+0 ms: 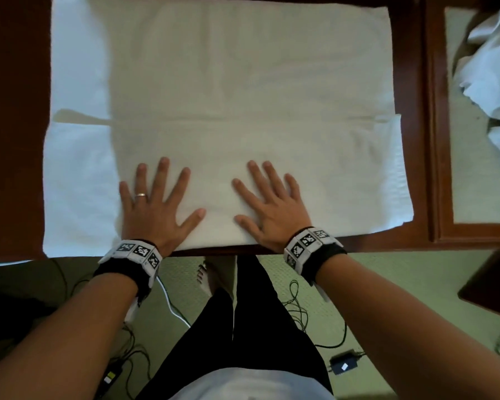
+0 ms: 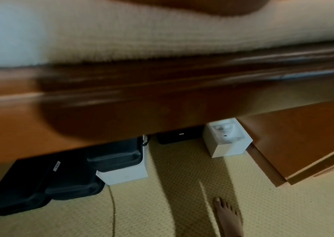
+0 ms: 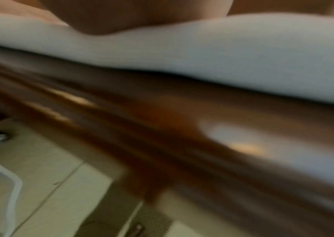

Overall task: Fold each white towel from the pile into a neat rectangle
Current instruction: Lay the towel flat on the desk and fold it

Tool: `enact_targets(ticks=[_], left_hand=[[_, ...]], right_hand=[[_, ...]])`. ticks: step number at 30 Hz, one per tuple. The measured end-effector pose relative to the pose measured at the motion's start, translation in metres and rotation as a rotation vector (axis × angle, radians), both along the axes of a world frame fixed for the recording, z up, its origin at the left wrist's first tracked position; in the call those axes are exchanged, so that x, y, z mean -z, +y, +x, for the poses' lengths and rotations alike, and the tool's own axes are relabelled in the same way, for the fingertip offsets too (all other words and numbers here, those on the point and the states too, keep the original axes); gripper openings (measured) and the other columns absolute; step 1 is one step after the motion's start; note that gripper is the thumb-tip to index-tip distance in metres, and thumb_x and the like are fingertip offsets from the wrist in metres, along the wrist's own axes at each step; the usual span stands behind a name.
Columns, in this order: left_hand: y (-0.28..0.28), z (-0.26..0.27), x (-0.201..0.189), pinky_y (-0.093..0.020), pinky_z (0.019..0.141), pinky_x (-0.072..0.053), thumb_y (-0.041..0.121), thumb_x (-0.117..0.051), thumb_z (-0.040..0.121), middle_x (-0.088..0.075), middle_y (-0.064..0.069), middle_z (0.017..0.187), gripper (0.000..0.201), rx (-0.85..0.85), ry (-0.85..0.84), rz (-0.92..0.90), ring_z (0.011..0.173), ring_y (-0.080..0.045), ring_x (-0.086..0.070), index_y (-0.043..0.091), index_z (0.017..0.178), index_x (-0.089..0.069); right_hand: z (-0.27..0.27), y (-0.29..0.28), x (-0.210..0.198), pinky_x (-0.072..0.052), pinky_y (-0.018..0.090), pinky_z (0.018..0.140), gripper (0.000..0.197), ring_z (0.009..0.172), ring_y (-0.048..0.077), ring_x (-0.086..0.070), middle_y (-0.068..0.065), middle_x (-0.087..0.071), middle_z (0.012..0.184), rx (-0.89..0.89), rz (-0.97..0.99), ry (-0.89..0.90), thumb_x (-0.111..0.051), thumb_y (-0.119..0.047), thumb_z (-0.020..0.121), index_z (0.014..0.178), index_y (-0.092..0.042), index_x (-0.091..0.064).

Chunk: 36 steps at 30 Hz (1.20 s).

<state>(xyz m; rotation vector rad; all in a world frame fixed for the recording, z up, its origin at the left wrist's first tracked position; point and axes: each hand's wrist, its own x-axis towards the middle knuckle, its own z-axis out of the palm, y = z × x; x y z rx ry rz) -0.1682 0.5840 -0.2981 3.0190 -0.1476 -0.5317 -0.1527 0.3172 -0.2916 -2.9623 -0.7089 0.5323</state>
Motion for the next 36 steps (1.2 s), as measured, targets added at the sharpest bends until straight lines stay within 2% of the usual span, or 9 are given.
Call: enact_targets(ticks=[6,9,13,17,22,26,28,31,36], left_hand=[[-0.001,0.000,0.001,-0.069,0.114,-0.010,0.083,-0.025,0.082,0.000,0.002,0.169,0.089,-0.008,-0.022,0.004,0.152,-0.040,-0.004,0.039,0.158,-0.012],[-0.006,0.003,-0.002,-0.069,0.114,-0.012,0.081,-0.029,0.081,-0.006,-0.001,0.168,0.089,-0.025,-0.023,-0.001,0.152,-0.040,-0.007,0.037,0.158,-0.018],[-0.019,0.011,-0.010,-0.068,0.114,-0.013,0.075,-0.032,0.083,-0.013,-0.008,0.167,0.088,0.063,-0.031,-0.018,0.151,-0.039,-0.013,0.030,0.157,-0.024],[-0.005,0.020,-0.011,-0.067,0.115,-0.017,0.080,-0.013,0.088,-0.004,-0.001,0.169,0.082,0.270,0.023,0.026,0.153,-0.035,-0.012,0.038,0.159,-0.016],[0.091,0.039,-0.013,-0.067,0.115,-0.014,0.086,-0.007,0.085,0.013,0.003,0.168,0.084,-0.162,0.081,0.144,0.154,-0.030,0.000,0.044,0.156,0.011],[0.086,0.042,-0.031,-0.064,0.116,-0.021,0.070,-0.042,0.092,-0.007,-0.015,0.166,0.089,-0.220,-0.012,0.076,0.151,-0.038,-0.013,0.020,0.159,-0.013],[0.069,0.034,-0.033,-0.058,0.118,-0.022,0.067,-0.040,0.093,-0.007,-0.011,0.167,0.083,-0.077,0.020,0.028,0.151,-0.035,-0.013,0.024,0.159,-0.016],[0.056,0.023,-0.037,-0.051,0.120,-0.020,0.066,-0.042,0.094,-0.002,-0.002,0.168,0.077,-0.143,0.150,-0.017,0.153,-0.028,-0.009,0.033,0.159,-0.016],[0.059,0.049,-0.068,-0.047,0.110,-0.040,0.053,-0.051,0.096,-0.037,-0.008,0.156,0.060,-0.173,0.265,-0.052,0.137,-0.032,-0.042,0.024,0.148,-0.042]], right_hand=[[0.039,-0.140,-0.002,-0.004,0.054,0.121,0.071,0.152,0.017,0.013,-0.004,0.014,0.165,0.459,-0.065,0.018,-0.012,-0.073,0.092,0.155,-0.043,0.002],[0.052,-0.157,-0.009,-0.004,0.058,0.120,0.074,0.152,0.017,0.012,-0.001,0.014,0.166,0.605,-0.090,0.018,-0.008,-0.069,0.093,0.157,-0.035,0.001],[0.038,-0.095,-0.015,-0.003,0.054,0.118,0.071,0.153,0.025,0.008,0.004,0.009,0.166,0.423,-0.042,-0.087,-0.021,-0.062,0.096,0.158,-0.031,-0.008],[0.019,-0.067,-0.004,-0.006,0.055,0.119,0.070,0.152,0.025,0.014,-0.002,0.017,0.165,0.326,-0.013,0.031,-0.019,-0.066,0.095,0.157,-0.040,0.000],[0.028,-0.068,-0.007,-0.007,0.054,0.118,0.071,0.152,0.024,0.014,-0.006,0.017,0.165,0.319,-0.004,0.066,-0.020,-0.070,0.092,0.155,-0.045,0.001],[0.035,-0.062,-0.017,-0.009,0.055,0.119,0.072,0.152,0.024,0.013,-0.006,0.018,0.165,0.348,-0.026,0.133,-0.029,-0.067,0.094,0.155,-0.045,0.001],[0.039,-0.059,-0.026,-0.012,0.055,0.119,0.073,0.152,0.025,0.011,-0.005,0.017,0.165,0.367,-0.045,0.189,-0.035,-0.065,0.094,0.155,-0.044,0.000],[0.036,-0.053,-0.041,-0.021,0.054,0.118,0.075,0.153,0.026,0.004,-0.004,0.011,0.166,0.382,-0.076,0.271,-0.047,-0.057,0.094,0.155,-0.041,-0.008],[0.030,-0.051,-0.066,-0.033,0.036,0.113,0.055,0.141,0.028,-0.037,0.003,-0.028,0.160,0.449,0.013,0.304,-0.056,-0.040,0.095,0.146,-0.025,-0.045]])
